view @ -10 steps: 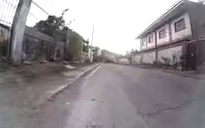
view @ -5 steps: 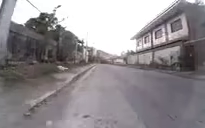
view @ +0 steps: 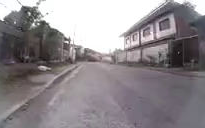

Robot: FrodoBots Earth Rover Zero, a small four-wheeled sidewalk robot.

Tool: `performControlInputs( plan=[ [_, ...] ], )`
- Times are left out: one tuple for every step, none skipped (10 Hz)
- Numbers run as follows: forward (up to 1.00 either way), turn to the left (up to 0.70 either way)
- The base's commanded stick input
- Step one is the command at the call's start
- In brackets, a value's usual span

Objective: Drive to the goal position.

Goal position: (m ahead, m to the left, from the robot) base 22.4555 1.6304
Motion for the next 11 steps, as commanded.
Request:
performControlInputs(
  plan=[
    [1.00,0.00],
    [1.00,0.00],
    [1.00,0.00],
    [1.00,0.00],
    [1.00,0.00],
    [1.00,0.00],
    [1.00,0.00],
    [1.00,0.00],
    [1.00,0.04],
    [1.00,0.17],
    [1.00,0.34]
  ],
)
